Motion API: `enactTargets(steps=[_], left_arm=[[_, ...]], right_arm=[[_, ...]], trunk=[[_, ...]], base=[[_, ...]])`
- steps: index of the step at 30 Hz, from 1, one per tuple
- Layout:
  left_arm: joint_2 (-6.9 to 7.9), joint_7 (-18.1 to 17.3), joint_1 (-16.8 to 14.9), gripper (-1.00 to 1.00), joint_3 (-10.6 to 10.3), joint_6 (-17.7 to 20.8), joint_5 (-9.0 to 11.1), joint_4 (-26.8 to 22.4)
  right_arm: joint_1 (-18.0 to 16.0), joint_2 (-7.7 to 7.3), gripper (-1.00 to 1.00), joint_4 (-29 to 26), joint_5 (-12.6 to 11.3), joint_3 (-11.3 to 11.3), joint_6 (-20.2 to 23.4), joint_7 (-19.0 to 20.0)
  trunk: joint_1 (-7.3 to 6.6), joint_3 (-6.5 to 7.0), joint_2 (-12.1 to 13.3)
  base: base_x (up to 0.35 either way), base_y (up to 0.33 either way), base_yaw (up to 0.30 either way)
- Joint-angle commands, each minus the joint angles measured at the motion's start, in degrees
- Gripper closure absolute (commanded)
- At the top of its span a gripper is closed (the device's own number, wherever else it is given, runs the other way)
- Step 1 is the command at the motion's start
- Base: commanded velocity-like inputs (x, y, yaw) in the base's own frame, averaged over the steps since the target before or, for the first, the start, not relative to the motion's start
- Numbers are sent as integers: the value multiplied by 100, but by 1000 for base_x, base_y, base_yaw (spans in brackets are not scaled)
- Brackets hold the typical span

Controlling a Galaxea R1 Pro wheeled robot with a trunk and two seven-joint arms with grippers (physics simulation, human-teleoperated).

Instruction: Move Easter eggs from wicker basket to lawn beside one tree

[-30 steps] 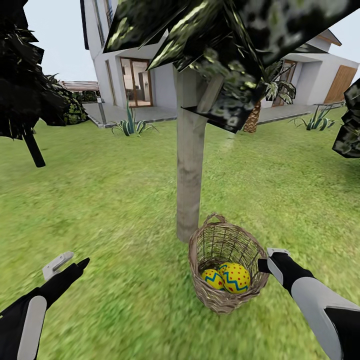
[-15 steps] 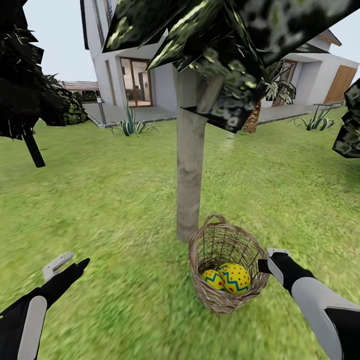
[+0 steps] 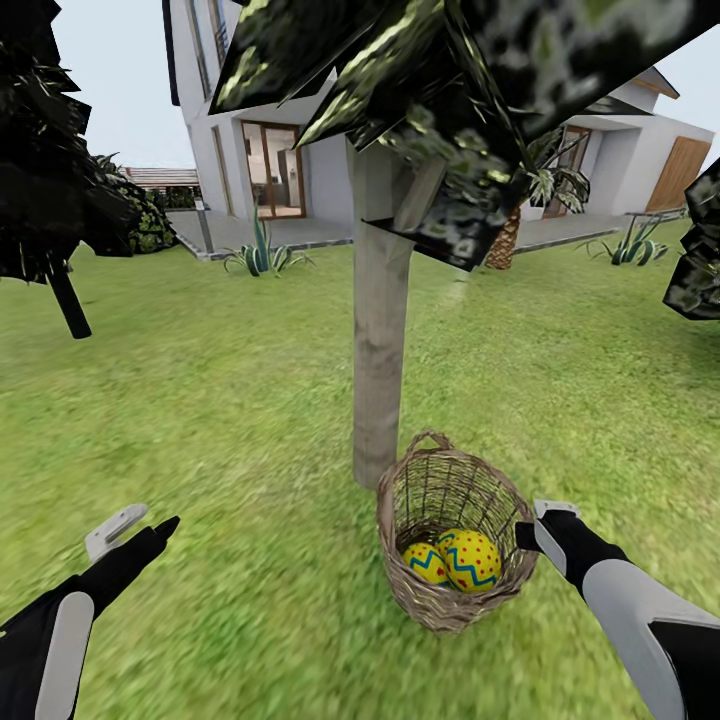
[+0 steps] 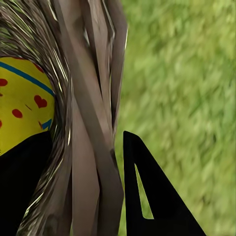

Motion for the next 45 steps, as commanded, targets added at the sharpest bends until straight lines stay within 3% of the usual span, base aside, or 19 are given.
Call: enactTargets(steps=[1, 2, 3, 7, 23, 35, 39, 45], left_arm=[[-5, 24, -6, -100, 9, 34, 55, -5], [-5, 24, -6, -100, 9, 34, 55, -5], [-5, 23, -6, -100, 9, 34, 55, -5], [-5, 17, -6, -100, 9, 34, 50, -5], [-7, 24, -6, -100, 1, 34, 41, 15], [-2, 24, -6, -100, -13, 0, 41, 143], [-5, 24, -6, -100, -16, -1, 41, 149], [-13, 19, -6, -100, -24, -1, 41, 153]], right_arm=[[76, 38, 100, -31, 29, -88, -95, -21], [77, 38, 100, -31, 29, -88, -95, -21], [77, 39, -100, -31, 29, -86, -95, -21], [76, 39, -100, -31, 29, -84, -95, -21], [77, 34, -100, -138, 21, -85, -69, 10], [77, 37, -100, -661, 2, -80, 230, 22], [77, 90, -100, -676, 2, -59, 384, 23], [77, 333, -100, -681, 22, -56, 462, 9]], trunk=[[2, -7, 0], [2, -7, 0], [2, -7, 0], [2, -7, 0], [-40, 348, 21], [-303, 563, 503], [-391, 635, 663], [-435, 671, 743]], base=[[0, 0, 0], [0, 0, 0], [0, 0, 0], [0, 0, 0], [0, 0, 0], [0, 0, 0], [0, 0, 0], [0, 0, 57]])
